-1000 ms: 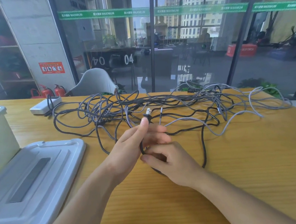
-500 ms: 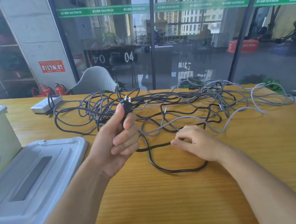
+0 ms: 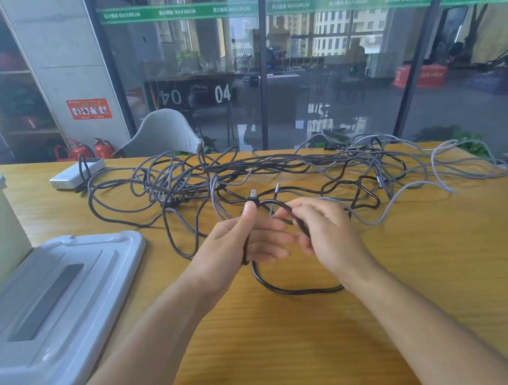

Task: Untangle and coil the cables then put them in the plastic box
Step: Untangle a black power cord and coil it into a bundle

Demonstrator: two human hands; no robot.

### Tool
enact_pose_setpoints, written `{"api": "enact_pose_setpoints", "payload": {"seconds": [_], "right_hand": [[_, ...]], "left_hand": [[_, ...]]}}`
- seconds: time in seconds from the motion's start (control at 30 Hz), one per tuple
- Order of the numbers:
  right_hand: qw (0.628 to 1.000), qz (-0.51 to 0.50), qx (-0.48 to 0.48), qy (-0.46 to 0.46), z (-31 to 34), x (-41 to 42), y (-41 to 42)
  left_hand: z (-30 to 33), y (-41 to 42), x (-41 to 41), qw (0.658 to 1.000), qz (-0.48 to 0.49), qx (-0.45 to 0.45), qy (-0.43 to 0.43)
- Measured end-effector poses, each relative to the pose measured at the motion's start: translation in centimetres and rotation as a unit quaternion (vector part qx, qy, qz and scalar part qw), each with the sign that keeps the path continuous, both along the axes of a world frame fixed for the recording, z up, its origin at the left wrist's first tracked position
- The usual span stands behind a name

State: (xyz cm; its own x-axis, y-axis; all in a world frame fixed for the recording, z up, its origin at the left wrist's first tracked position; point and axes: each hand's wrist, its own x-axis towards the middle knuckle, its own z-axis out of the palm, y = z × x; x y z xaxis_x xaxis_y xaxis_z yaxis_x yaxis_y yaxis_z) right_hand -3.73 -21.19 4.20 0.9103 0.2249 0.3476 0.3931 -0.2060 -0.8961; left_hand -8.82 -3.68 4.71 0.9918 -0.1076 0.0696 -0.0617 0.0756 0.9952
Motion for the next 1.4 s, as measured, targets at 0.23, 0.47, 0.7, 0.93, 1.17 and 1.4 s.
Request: {"api": "enact_pose_setpoints", "payload": {"seconds": [0.23, 0.47, 0.7, 0.93, 1.17, 1.4], "right_hand": [[0.991, 0.053, 0.119, 0.042, 0.5, -1.3, 0.5], [0.965, 0.158, 0.156, 0.140, -0.2, -2.2, 1.6], [0.990, 0.132, -0.027, -0.043, -0.4, -1.8, 1.5], [0.936, 0.075, -0.264, -0.219, -1.0, -0.6, -0.4], [0.958, 0.196, -0.165, -0.126, -1.0, -2.7, 1.8], [0.931, 0.252, -0.263, -0.039, -1.6, -0.5, 0.3]], "left_hand": [[-0.6, -0.4, 0.2, 0.999, 0.023, 0.037, -0.027], [-0.9, -1.1, 0.2, 0.999, 0.043, -0.019, -0.022], [-0.2, -0.2, 0.4, 0.988, 0.090, -0.117, -0.049], [0.5, 0.2, 0.4, 0.973, 0.129, -0.182, -0.063], [1.1, 0.4, -0.3, 0.986, 0.077, -0.144, -0.017], [1.6, 1.1, -0.5, 0.974, 0.029, -0.226, -0.002]]}}
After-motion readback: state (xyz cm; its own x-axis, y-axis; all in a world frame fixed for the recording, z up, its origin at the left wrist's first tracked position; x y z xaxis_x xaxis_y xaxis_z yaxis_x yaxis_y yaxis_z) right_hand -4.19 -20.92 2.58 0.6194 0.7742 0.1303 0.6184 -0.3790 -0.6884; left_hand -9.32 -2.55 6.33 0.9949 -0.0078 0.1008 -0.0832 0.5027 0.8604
